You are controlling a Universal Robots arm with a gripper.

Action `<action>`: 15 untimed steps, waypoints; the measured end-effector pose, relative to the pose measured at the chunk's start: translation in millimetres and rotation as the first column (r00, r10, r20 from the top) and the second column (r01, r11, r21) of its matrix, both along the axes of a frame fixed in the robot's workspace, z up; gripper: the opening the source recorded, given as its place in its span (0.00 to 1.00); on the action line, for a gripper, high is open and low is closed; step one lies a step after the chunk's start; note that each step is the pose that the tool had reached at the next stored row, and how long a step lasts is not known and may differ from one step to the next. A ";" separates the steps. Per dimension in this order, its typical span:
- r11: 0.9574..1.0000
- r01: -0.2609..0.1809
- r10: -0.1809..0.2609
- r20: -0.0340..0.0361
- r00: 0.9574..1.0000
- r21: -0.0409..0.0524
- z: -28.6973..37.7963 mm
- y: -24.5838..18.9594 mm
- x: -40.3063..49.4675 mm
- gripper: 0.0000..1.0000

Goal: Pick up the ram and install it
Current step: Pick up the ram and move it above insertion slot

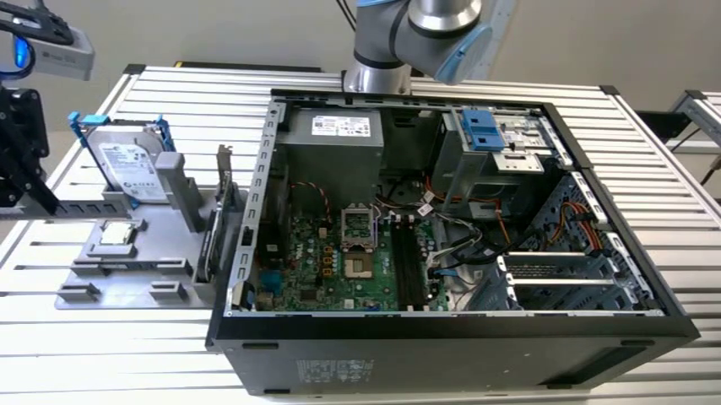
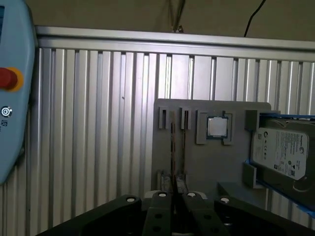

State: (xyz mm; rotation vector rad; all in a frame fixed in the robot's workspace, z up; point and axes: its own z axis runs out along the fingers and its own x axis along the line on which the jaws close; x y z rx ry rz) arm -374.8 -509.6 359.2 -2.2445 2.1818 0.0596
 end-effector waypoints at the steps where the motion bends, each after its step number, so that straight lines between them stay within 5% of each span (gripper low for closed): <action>1: 1.000 0.000 0.000 0.000 1.000 0.000 0.4 0.0 0.0 0.00; 15: 1.000 0.000 0.000 0.000 1.000 0.000 6.9 0.0 0.0 0.00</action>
